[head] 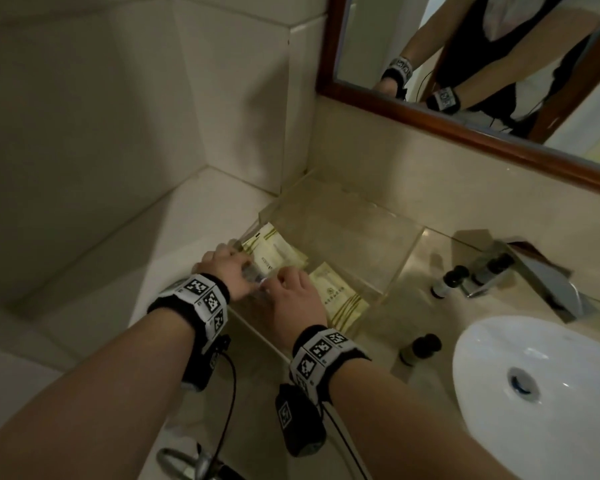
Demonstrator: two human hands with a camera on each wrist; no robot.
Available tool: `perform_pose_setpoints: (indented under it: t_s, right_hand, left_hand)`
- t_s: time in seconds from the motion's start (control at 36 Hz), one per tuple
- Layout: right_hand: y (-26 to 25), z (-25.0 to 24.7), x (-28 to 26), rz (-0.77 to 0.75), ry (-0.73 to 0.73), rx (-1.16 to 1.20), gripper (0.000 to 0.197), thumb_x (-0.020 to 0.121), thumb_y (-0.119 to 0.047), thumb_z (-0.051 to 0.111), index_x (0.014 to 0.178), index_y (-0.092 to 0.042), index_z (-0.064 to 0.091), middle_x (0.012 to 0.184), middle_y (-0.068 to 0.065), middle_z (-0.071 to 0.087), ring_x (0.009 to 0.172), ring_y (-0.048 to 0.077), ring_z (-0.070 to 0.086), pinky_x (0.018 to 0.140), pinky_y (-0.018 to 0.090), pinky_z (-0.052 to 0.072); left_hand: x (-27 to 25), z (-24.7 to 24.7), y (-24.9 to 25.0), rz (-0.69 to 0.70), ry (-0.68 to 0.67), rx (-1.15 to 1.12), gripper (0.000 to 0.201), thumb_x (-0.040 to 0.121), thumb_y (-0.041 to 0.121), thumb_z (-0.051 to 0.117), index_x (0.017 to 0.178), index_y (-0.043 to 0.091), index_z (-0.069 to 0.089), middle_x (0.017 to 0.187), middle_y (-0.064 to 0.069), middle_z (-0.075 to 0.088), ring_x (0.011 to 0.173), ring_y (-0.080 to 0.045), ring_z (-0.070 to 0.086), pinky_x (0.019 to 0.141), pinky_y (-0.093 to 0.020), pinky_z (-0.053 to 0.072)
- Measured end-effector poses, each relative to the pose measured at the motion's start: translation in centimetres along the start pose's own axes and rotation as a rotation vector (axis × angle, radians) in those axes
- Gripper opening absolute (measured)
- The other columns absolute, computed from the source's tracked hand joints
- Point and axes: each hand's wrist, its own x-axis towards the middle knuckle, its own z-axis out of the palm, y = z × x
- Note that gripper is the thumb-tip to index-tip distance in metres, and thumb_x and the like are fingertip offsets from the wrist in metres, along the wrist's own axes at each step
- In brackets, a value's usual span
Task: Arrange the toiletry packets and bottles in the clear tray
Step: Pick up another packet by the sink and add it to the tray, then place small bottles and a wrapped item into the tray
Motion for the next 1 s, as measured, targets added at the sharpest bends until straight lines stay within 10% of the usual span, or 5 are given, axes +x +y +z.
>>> perform_pose_setpoints:
  t_s: [0.25,0.61,1.0]
  right_hand:
    - [1.6,-0.9,-1.4,0.077,-0.079,0.109,0.031,0.096,-0.032,0.046,0.126,-0.023,0.048,0.118,0.001,0.05,0.101,0.025,0.057,0.078,0.035,0.048]
    - [1.1,0.1,-0.2,0.139,-0.175,0.095,0.039,0.1,-0.031,0.033,0.138,-0.039,0.033,0.109,0.005,0.051,0.093,0.028,0.057,0.07,0.032,0.043]
    - [1.4,-2.0,-1.9,0.197,-0.105,0.182,0.045,0.099,-0.036,0.04,0.141,-0.023,0.035,0.141,0.003,0.044,0.12,0.026,0.052,0.095,0.039,0.046]
  left_hand:
    - [-0.7,0.6,0.5,0.096,-0.042,-0.093,0.076,0.068,0.042,0.078,0.135,0.028,0.044,0.143,-0.007,0.032,0.133,-0.028,0.032,0.114,-0.033,0.028]
    - [1.5,1.0,0.5,0.056,-0.004,-0.049,0.043,0.081,0.012,0.062,0.122,0.023,0.058,0.133,-0.01,0.046,0.121,-0.028,0.051,0.108,-0.031,0.039]
    - [0.0,0.4,1.3,0.066,0.007,-0.078,0.053,0.079,0.009,0.062,0.129,0.024,0.052,0.137,-0.01,0.042,0.125,-0.027,0.048,0.106,-0.031,0.041]
